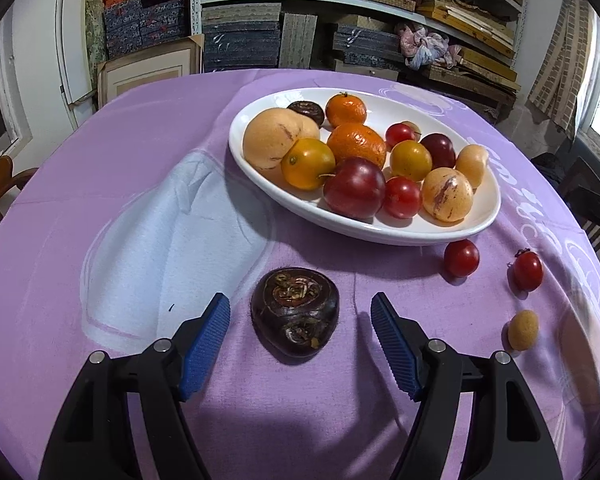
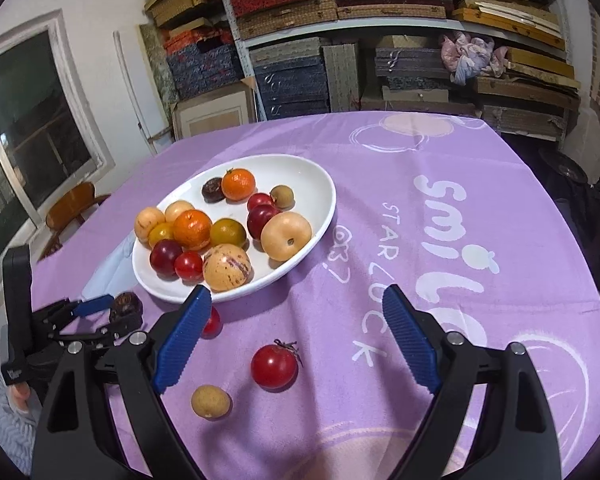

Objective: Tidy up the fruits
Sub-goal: 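Close the left tool around the dark brown ridged fruit, then close the right tool around a red tomato while the left tool holds the dark fruit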

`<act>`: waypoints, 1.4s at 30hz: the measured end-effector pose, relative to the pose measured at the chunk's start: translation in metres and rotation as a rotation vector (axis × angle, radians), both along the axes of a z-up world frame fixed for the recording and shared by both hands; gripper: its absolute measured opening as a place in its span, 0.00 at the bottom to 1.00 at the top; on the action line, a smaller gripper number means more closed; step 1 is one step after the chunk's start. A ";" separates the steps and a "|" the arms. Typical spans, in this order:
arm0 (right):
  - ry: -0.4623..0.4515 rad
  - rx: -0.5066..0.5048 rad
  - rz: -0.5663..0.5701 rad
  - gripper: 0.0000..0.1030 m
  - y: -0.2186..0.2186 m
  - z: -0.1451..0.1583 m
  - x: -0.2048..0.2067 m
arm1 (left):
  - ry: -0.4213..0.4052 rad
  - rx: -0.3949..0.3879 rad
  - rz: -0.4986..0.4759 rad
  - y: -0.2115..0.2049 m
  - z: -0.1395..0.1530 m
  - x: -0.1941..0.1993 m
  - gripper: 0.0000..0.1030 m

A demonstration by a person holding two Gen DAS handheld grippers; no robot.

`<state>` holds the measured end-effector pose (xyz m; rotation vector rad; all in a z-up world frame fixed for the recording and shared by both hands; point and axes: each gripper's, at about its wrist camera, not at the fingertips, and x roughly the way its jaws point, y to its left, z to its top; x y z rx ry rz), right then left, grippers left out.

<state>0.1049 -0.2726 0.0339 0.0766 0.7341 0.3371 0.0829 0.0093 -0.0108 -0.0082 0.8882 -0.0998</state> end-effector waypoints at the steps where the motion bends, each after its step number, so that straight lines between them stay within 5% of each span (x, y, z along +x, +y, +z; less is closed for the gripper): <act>1: 0.011 -0.042 0.037 0.83 0.005 -0.001 -0.002 | 0.015 0.009 0.019 0.001 -0.002 0.002 0.72; 4: 0.030 -0.161 0.124 0.83 0.018 -0.009 -0.009 | 0.015 0.032 0.034 0.001 -0.003 0.003 0.71; 6: 0.030 -0.202 0.149 0.83 0.022 -0.014 -0.012 | 0.012 0.046 0.041 0.001 -0.003 0.002 0.61; 13: 0.044 -0.197 0.176 0.83 0.022 -0.018 -0.014 | -0.001 0.032 0.014 0.000 -0.001 0.000 0.43; 19: 0.033 -0.245 0.258 0.82 0.020 -0.019 -0.024 | 0.000 0.044 0.014 -0.001 -0.001 0.000 0.43; 29: 0.008 -0.288 0.380 0.45 0.045 -0.035 -0.028 | 0.000 0.037 0.015 0.001 -0.002 0.000 0.43; 42: 0.055 -0.221 0.273 0.44 0.034 -0.041 -0.005 | -0.004 0.019 0.012 0.002 -0.001 -0.001 0.43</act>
